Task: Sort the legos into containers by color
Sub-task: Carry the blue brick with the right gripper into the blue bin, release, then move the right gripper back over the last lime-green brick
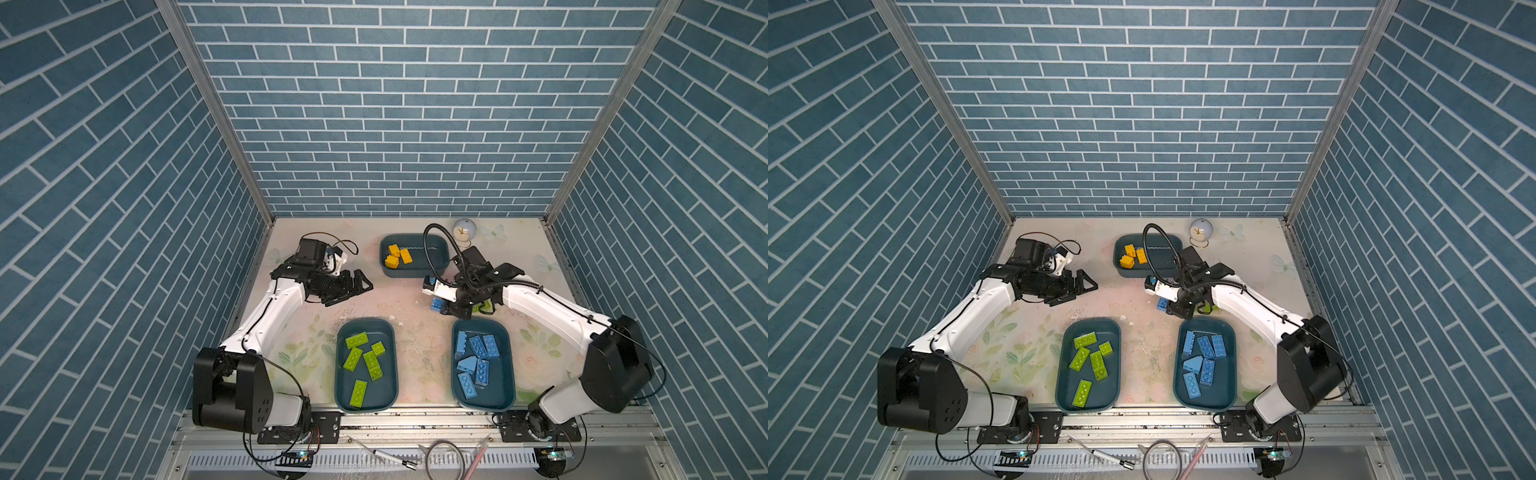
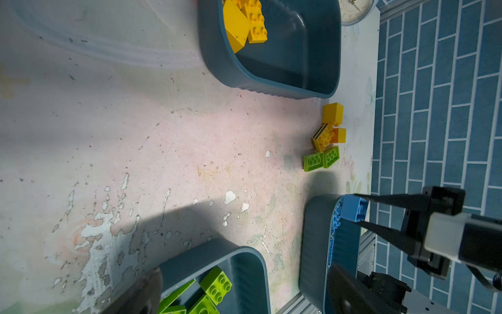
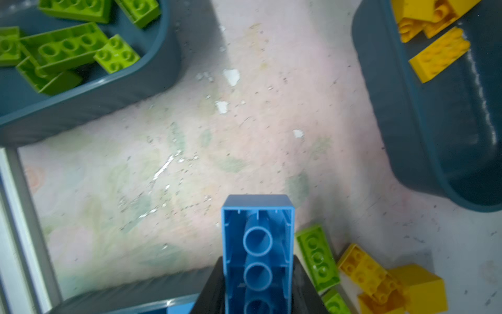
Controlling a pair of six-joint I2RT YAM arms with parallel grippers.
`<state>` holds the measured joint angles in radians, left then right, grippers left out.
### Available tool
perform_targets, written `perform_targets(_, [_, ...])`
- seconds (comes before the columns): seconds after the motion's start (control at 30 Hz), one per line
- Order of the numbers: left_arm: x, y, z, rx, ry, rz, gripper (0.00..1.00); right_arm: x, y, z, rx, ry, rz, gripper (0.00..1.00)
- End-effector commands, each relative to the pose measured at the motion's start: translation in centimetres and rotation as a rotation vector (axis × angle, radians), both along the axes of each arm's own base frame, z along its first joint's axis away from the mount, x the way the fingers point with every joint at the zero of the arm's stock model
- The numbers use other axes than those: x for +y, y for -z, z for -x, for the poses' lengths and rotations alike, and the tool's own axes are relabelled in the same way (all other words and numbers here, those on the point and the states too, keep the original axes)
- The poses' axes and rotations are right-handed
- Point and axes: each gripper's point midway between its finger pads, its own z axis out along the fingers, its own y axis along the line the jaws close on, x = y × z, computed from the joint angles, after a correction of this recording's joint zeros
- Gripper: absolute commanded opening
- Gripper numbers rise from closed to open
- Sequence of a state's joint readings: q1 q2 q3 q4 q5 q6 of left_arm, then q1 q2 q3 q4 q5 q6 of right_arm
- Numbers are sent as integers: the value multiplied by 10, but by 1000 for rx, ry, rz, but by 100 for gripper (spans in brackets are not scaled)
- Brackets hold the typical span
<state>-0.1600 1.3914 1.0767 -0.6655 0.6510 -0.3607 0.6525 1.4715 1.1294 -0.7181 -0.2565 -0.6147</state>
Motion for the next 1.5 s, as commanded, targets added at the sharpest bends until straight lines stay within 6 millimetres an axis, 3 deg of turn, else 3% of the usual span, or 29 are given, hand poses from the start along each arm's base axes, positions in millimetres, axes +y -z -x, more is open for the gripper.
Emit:
perform_targets(0.0, [-10,-9,-3,-35,17,17,97,-31,3,40,84,30,72,22])
perform_targets(0.23, [-19,-7,-4,-37,31,25,97,-85,19,105,167,2,221,22])
perform_targets(0.4, [-24,-5,-4,-33,43,24,97,-112,36,134,234,-20,309,24])
perform_targets(0.5, [-27,-4,-4,-34,45,23,97,-125,47,139,228,-29,357,31])
perform_targets(0.67, [-28,-5,-4,-37,46,22,97,-132,48,134,182,-1,379,57])
perform_targets(0.83, [-28,-5,-7,-40,41,18,97,-97,19,108,104,84,176,62])
perform_targets(0.93, [-29,-6,-10,-44,39,22,97,-75,-7,73,43,189,7,63])
perform_targets(1.03, [-30,-7,-13,-44,41,22,97,-67,-17,40,16,252,-54,63])
perform_targets(1.23, [-30,-6,-14,-43,38,18,97,-56,-12,-18,-3,297,-58,63])
perform_targets(1.47, [-29,-2,-13,-41,49,9,97,-44,28,-59,43,166,76,60])
